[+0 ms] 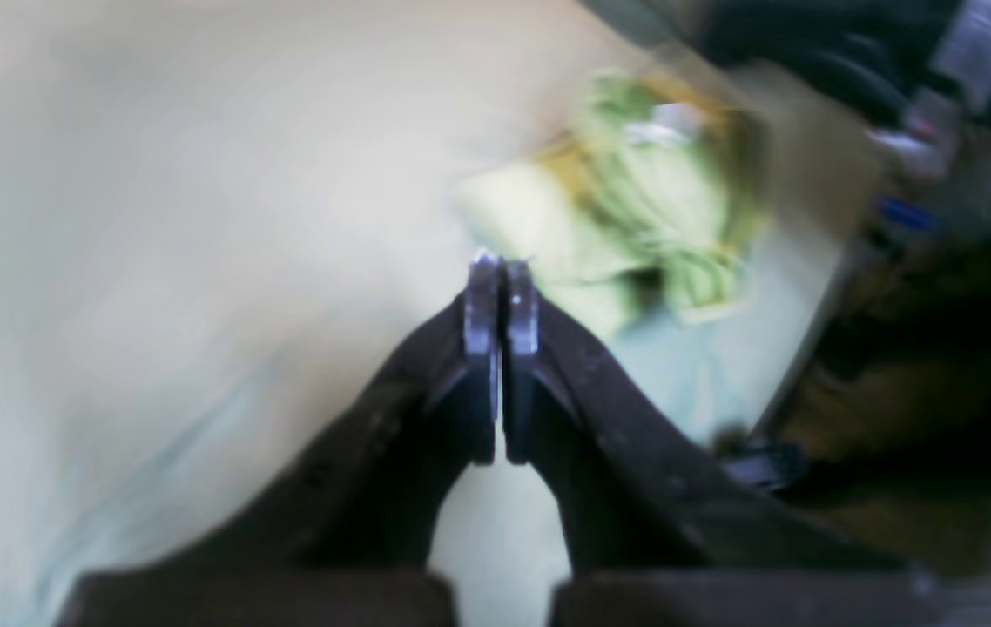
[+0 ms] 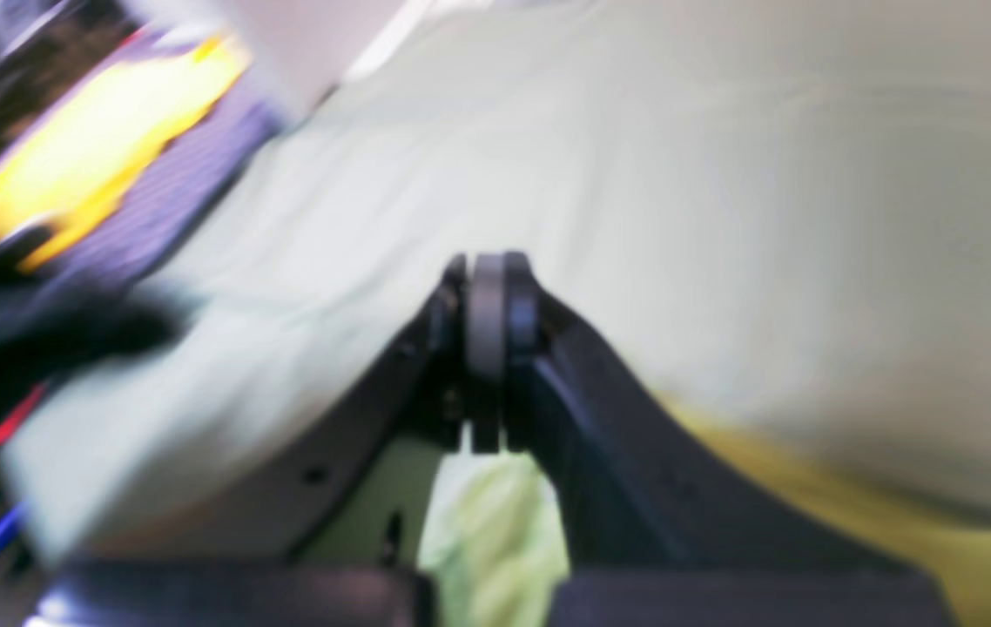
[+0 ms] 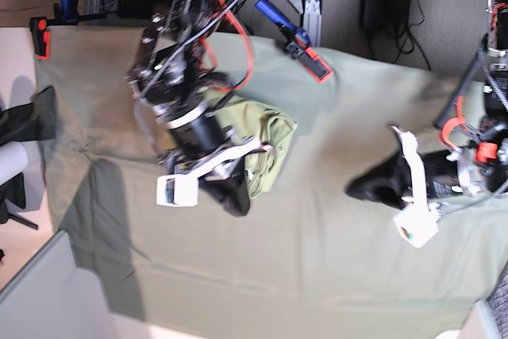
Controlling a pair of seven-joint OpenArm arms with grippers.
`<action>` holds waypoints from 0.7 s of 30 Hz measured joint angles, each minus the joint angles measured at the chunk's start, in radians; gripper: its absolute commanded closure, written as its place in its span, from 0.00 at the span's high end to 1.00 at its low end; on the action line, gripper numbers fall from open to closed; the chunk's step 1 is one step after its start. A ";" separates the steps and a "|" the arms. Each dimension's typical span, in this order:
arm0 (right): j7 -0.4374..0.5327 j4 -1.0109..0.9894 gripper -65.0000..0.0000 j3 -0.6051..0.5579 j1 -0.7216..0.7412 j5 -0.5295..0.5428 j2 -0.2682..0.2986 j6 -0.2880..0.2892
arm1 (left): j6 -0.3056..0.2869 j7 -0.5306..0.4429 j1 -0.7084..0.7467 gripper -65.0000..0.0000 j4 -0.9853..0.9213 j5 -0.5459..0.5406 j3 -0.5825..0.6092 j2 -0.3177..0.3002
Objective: Fold the T-shirt properly
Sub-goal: 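Hold the bundle with both grippers and press it into a square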
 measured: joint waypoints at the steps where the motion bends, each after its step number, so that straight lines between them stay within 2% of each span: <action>1: 0.000 0.000 0.00 0.029 0.020 -0.012 0.008 0.000 | -0.002 -0.002 -0.001 0.00 0.039 0.014 0.062 0.002; 3: 0.007 -0.006 0.00 0.090 0.058 -0.032 0.011 0.000 | -0.004 -0.020 0.000 0.00 0.068 0.050 0.169 0.010; 5: 0.014 -0.040 0.00 0.139 0.087 -0.027 0.011 0.000 | -0.003 -0.037 0.003 0.00 0.061 0.137 0.236 0.033; 9: 0.002 -0.138 0.00 0.160 0.080 0.050 0.031 0.002 | -0.003 -0.085 0.014 0.00 0.039 0.229 0.287 0.106; 12: -0.003 -0.216 0.00 0.127 0.081 0.058 0.061 0.002 | -0.003 -0.120 0.013 0.00 -0.018 0.272 0.290 0.170; 15: 0.005 -0.288 0.00 0.088 0.084 0.060 0.099 0.002 | -0.003 -0.150 0.014 0.00 -0.094 0.269 0.290 0.219; 17: 0.018 -0.352 0.00 0.058 0.084 0.057 0.113 0.001 | -0.004 -0.207 0.013 0.00 -0.151 0.286 0.290 0.231; 21: 0.108 -0.466 0.00 -0.004 0.084 -0.017 0.127 0.002 | -0.003 -0.311 0.008 0.00 -0.276 0.434 0.289 0.229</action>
